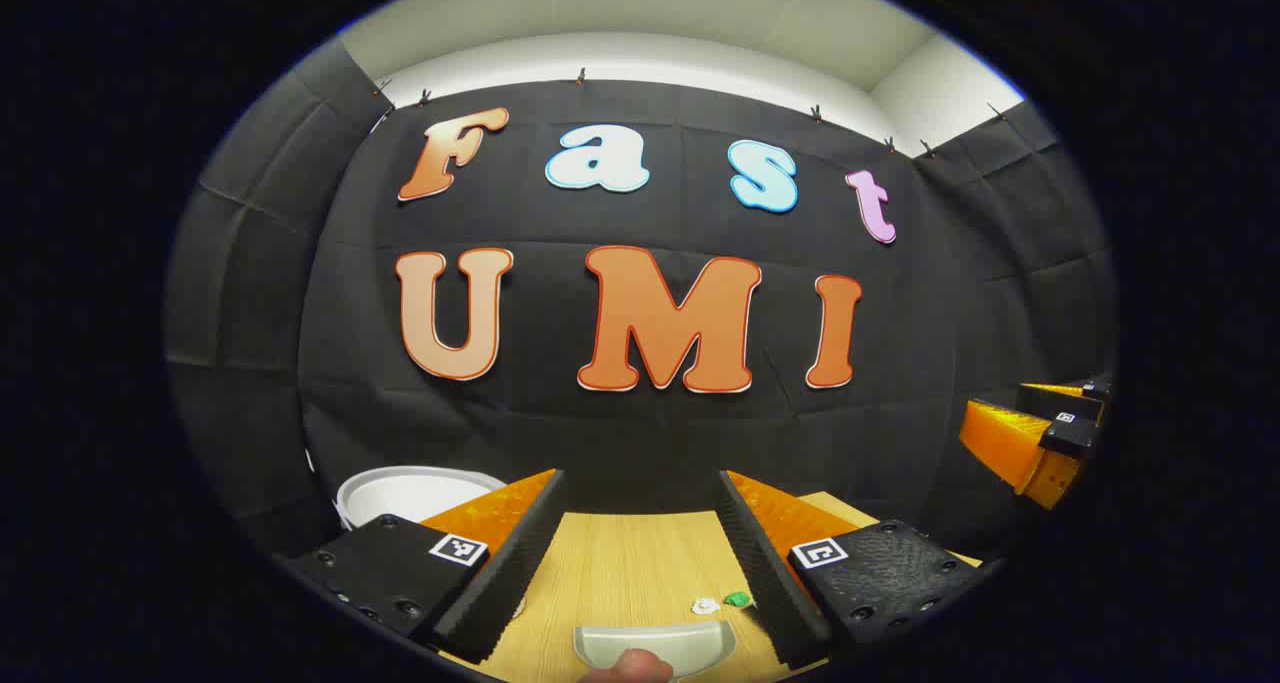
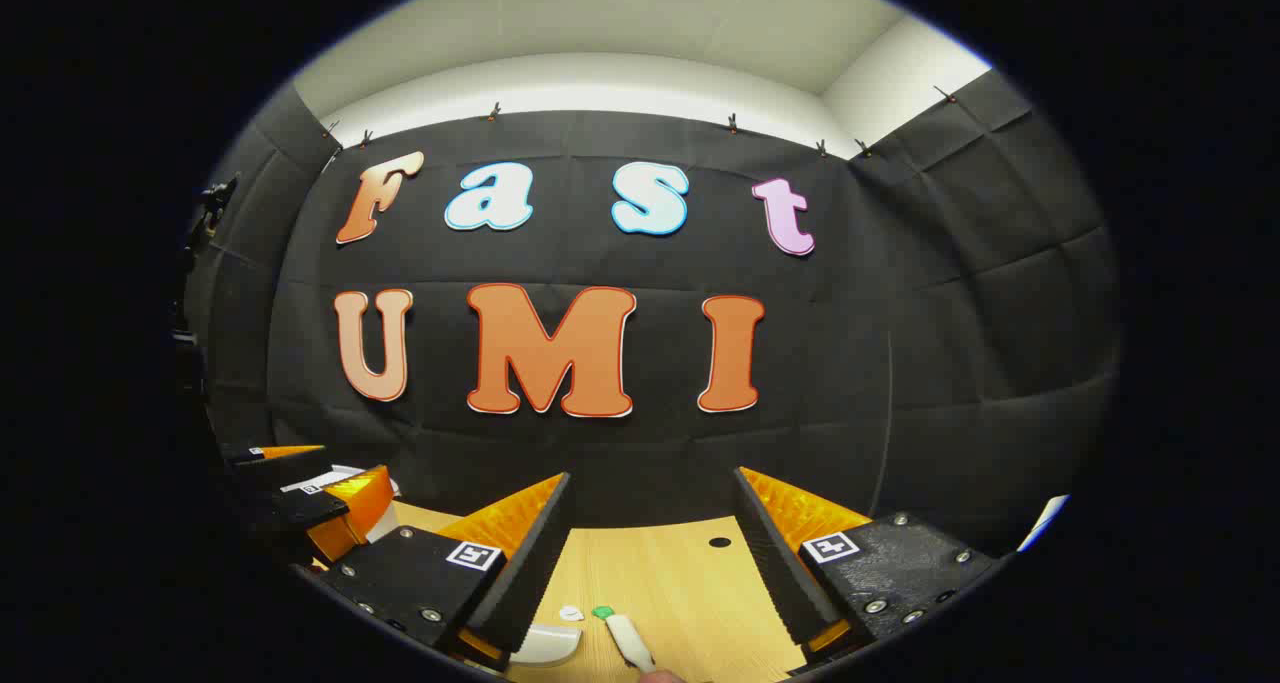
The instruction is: Pick up the small broom and dustpan from the desktop, sweep the trash into the dustpan with the broom, and then empty the trash into the garbage bin.
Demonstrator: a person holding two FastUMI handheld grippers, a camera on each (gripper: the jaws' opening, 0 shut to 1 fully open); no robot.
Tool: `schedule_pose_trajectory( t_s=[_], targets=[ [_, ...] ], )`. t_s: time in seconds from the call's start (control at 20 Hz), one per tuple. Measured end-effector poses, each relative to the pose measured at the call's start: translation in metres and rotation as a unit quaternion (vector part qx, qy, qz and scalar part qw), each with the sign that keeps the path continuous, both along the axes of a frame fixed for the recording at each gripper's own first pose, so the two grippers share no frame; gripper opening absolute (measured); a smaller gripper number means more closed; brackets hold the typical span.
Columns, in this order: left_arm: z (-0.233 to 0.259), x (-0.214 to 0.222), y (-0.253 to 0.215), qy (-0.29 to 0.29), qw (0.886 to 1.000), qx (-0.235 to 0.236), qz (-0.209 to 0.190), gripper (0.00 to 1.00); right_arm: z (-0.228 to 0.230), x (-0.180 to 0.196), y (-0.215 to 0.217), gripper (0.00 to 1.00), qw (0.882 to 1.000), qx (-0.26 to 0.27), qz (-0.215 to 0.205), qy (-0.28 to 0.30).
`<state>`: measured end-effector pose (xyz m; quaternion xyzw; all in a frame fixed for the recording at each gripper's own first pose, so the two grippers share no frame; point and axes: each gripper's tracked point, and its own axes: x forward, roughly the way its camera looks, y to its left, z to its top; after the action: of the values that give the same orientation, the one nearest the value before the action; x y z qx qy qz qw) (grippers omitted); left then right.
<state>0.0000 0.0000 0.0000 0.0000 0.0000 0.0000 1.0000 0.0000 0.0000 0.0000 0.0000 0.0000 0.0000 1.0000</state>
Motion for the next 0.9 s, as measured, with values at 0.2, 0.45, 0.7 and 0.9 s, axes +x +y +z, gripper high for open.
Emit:
schedule_pose_trajectory(
  t_s=[0.2, 0.45, 0.7, 0.9],
  targets=[
    [0.028, -0.003, -0.003, -0.042, 0.999, 0.008, 0.0, 0.94, -0.002, 0.003, -0.014, 0.93, 1.0, 0.001, 0.022, 0.001],
    [0.033, -0.011, 0.0, -0.053, 0.998, 0.026, 0.029, 0.95, -0.011, 0.0, -0.022, 0.94, 0.998, 0.001, 0.056, 0.006],
    [-0.002, -0.05, -0.014, -0.014, 0.998, 0.018, 0.059, 0.94, -0.035, -0.006, -0.027, 0.93, 0.996, 0.01, 0.078, 0.035],
    [-0.004, -0.056, -0.027, -0.009, 0.997, 0.014, 0.07, 0.94, -0.043, -0.005, -0.028, 0.93, 0.995, 0.023, 0.083, 0.046]
  ],
)
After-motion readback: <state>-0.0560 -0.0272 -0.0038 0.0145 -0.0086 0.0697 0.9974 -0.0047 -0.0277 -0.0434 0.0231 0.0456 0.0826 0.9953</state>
